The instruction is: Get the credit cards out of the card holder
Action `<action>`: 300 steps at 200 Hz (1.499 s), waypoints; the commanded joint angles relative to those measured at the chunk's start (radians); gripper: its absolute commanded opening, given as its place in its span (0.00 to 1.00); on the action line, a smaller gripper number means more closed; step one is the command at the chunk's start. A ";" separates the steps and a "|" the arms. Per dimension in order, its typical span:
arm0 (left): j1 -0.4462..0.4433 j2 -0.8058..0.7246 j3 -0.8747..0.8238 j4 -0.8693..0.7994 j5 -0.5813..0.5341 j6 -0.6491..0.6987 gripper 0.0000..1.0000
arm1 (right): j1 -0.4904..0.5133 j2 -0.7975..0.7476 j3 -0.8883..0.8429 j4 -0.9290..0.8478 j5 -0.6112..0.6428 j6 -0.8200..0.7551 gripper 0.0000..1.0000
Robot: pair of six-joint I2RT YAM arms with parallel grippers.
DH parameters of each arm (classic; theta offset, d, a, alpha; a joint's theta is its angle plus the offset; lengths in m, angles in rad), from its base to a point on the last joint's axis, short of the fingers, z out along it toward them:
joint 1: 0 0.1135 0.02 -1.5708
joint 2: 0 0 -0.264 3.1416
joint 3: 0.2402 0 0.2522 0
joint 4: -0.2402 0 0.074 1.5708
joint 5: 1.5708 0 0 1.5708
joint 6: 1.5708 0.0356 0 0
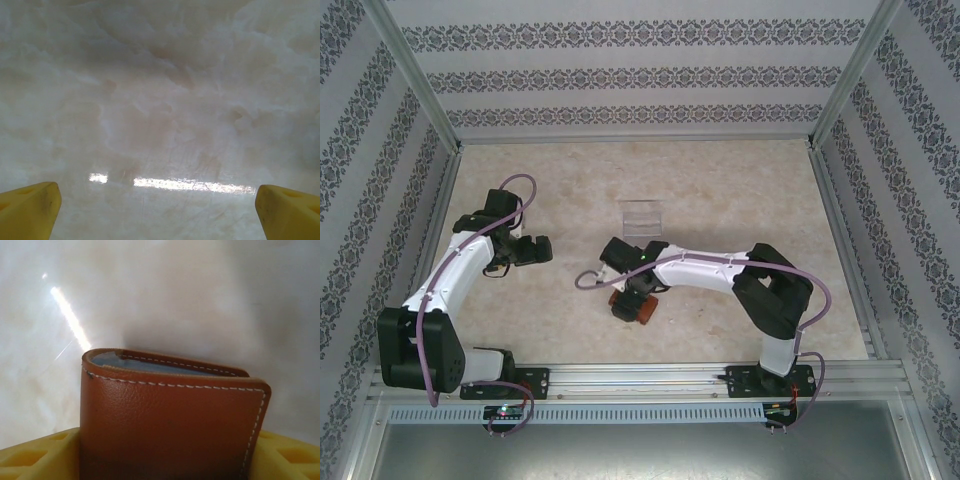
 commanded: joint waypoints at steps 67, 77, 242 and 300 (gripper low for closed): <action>0.013 0.009 0.011 -0.012 -0.021 0.022 1.00 | -0.021 -0.018 0.055 -0.070 0.170 0.985 0.69; 0.013 0.010 0.012 -0.008 -0.012 0.020 1.00 | -0.019 -0.019 0.050 -0.068 0.196 1.028 0.70; -0.002 0.060 0.019 0.019 0.145 0.003 1.00 | -0.022 0.167 0.176 -0.101 0.154 0.917 0.81; -0.060 0.067 0.013 0.101 0.216 -0.092 1.00 | -0.036 0.082 0.148 -0.088 0.131 0.859 0.86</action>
